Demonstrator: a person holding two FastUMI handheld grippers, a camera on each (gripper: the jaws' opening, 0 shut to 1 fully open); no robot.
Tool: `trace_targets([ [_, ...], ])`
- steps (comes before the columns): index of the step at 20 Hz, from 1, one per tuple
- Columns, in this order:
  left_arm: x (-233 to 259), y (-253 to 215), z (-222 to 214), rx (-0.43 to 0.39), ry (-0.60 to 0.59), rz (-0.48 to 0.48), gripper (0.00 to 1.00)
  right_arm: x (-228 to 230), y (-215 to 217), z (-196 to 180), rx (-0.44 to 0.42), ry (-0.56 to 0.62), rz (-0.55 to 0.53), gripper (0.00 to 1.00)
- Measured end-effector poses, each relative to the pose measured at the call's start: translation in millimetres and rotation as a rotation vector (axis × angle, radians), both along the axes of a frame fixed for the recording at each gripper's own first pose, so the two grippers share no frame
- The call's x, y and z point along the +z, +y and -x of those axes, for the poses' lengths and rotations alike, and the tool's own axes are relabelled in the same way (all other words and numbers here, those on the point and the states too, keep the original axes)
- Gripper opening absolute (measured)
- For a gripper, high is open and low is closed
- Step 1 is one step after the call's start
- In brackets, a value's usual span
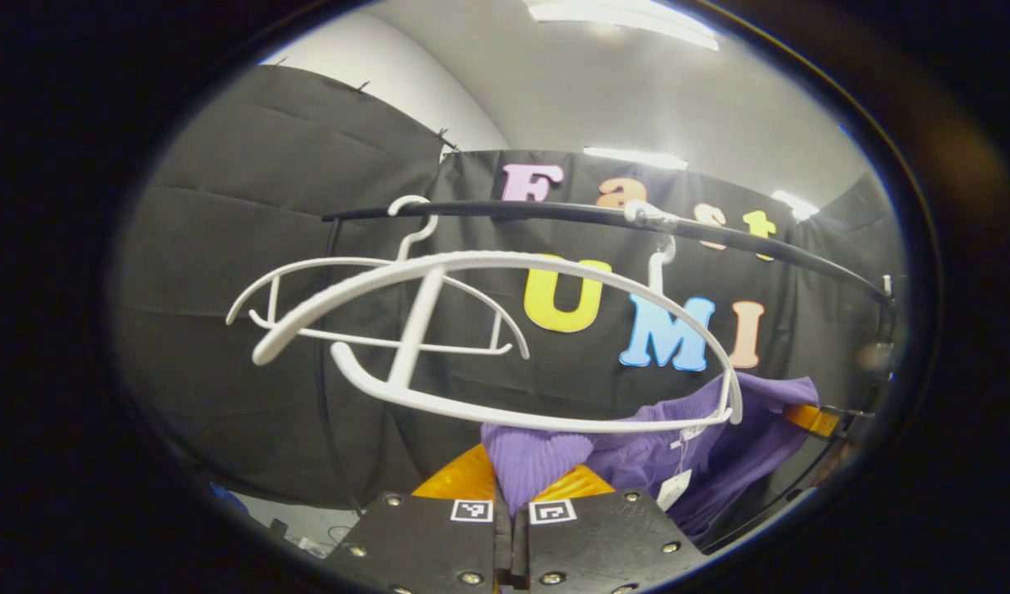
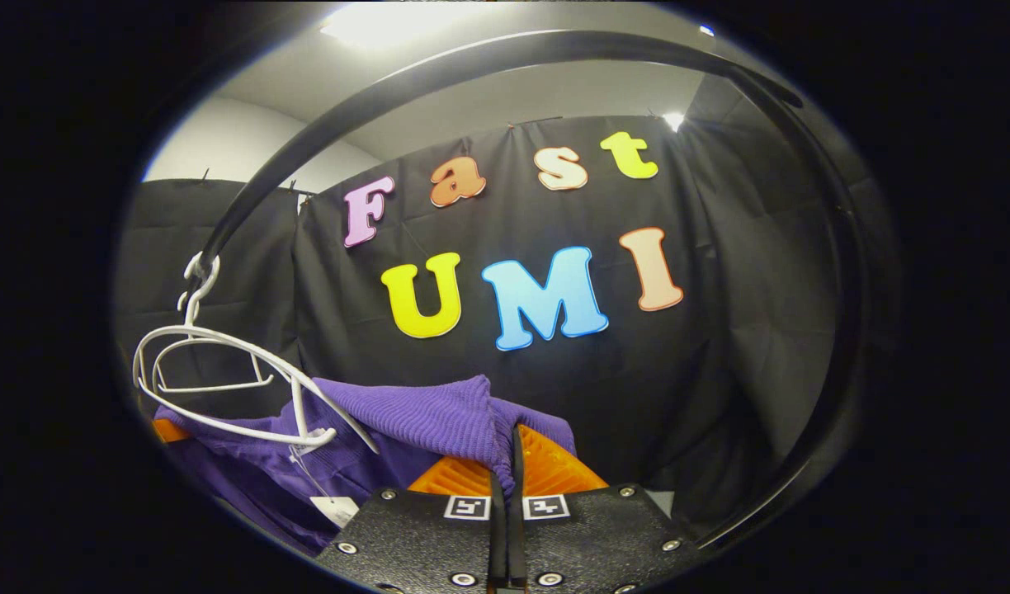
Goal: Grasp the clothes on the hanger with both hands and then place them into the laundry hamper below.
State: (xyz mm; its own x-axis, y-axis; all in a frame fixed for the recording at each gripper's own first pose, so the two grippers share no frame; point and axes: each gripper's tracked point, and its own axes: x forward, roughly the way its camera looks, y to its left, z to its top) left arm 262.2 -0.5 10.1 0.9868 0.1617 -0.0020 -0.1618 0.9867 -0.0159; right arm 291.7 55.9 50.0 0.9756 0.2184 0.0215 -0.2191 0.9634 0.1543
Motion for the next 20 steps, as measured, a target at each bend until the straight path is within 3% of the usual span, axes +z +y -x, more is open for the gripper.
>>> trace_targets([
  [1,-2,-6,0,-0.011,0.003,-0.001,0.07,-4,-4,3,-0.006,0.005,0.011,0.0],
  [2,-3,-13,1,-0.024,0.003,0.005,0.01,-9,-8,6,-0.013,0.014,0.03,0.0],
  [5,-8,-33,0,-0.07,0.008,0.022,0.01,-12,-17,14,-0.026,0.023,0.049,0.0],
  [6,-10,-36,1,-0.081,0.017,0.017,0.06,-14,-21,17,-0.035,0.025,0.049,0.0],
  [10,-15,-44,7,-0.143,0.043,0.029,0.01,-17,-31,37,-0.08,0.029,0.045,0.0],
  [20,-19,-10,86,-0.286,0.06,-0.034,0.01,-34,-5,146,-0.161,0.063,0.097,0.0],
])
